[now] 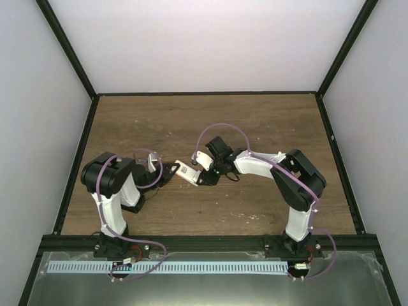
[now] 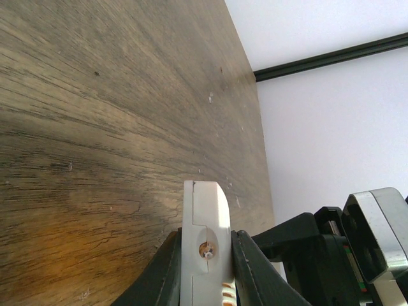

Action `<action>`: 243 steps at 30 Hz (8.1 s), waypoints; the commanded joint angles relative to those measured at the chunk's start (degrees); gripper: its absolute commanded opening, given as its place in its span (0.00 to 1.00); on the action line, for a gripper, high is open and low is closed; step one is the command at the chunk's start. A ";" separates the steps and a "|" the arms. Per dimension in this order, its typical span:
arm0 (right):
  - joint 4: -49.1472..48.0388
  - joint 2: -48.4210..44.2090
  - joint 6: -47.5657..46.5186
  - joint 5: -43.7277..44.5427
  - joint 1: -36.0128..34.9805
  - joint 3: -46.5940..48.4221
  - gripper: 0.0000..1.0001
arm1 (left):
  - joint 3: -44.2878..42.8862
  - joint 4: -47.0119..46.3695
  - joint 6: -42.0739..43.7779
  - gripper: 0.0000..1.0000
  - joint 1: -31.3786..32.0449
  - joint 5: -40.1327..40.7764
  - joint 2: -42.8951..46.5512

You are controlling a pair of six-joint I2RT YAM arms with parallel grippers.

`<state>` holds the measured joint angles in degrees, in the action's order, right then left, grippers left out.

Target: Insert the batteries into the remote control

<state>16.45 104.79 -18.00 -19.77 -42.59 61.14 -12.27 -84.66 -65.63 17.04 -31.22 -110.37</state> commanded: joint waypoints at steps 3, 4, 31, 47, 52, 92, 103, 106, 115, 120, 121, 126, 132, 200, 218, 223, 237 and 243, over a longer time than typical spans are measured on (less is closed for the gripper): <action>0.25 1.94 -2.07 -1.03 -1.51 1.44 0.44 | 0.50 -2.95 1.71 0.00 0.01 -1.12 -1.61; 0.42 1.90 -2.19 -1.24 -1.61 1.50 0.44 | 0.51 -2.96 1.69 0.00 0.01 -1.17 -1.61; 2.28 -3.63 -0.57 -3.13 -2.68 0.81 0.43 | 0.46 -3.22 1.91 0.00 0.01 -0.81 -1.75; 1.84 -4.29 0.80 2.70 -2.37 -0.45 0.43 | 1.28 -4.08 2.03 0.00 -0.49 -1.12 -1.70; 0.24 -5.23 0.99 4.88 -1.76 -1.20 0.43 | 1.74 -4.61 1.99 0.00 -0.77 -1.23 -1.69; 0.93 -0.97 -2.06 -0.03 -1.80 -0.21 0.45 | 1.25 -5.37 1.44 0.00 -0.94 -0.77 -2.66; 0.78 0.14 -2.29 -2.06 -1.79 1.73 0.46 | 1.29 -5.44 1.45 0.00 -0.95 -0.78 -2.53; 0.80 0.62 -2.40 -2.09 -1.80 2.21 0.46 | 1.33 -5.51 1.51 0.00 -0.95 -0.94 -2.57; 0.49 1.35 -3.28 -0.98 -1.88 3.39 0.46 | 1.10 -5.60 1.69 0.00 -0.95 -2.13 -2.90; 0.45 1.90 -4.03 -0.06 -2.22 3.89 0.46 | 1.04 -5.76 1.88 0.00 -0.95 -3.11 -3.31; 0.40 1.91 -4.18 -0.03 -2.29 3.89 0.46 | 1.15 -5.85 1.76 0.00 -0.93 -3.14 -3.36; -0.27 1.54 -4.64 1.16 -2.59 4.03 0.47 | 1.28 -6.19 1.73 0.00 -0.93 -3.58 -3.53; -0.28 0.41 -4.92 1.81 -2.59 4.51 0.46 | 1.63 -6.80 1.73 0.00 -0.95 -3.78 -3.61; 2.00 2.77 -4.33 0.32 -2.41 2.05 0.49 | 1.73 -7.18 1.65 0.00 -0.95 -3.41 -3.28; 0.16 1.11 -3.98 0.53 -2.24 2.84 0.62 | 1.77 -7.18 1.55 0.00 -0.95 -3.32 -3.28; 0.40 0.90 -4.06 0.82 -1.98 2.71 0.62 | 1.78 -7.18 1.56 0.00 -0.91 -3.36 -3.25; 1.34 0.33 -3.82 -2.23 -0.70 3.28 0.47 | 1.79 -7.18 1.42 0.00 -0.95 -3.32 -3.30; 2.03 0.23 -3.25 -2.97 -0.74 4.14 0.43 | 1.53 -7.18 1.45 0.00 -0.95 -3.31 -3.28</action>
<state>18.06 106.63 -21.56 -21.06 -43.57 62.28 -11.14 -87.57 -65.98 15.75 -34.79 -112.44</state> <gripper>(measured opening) 0.477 0.176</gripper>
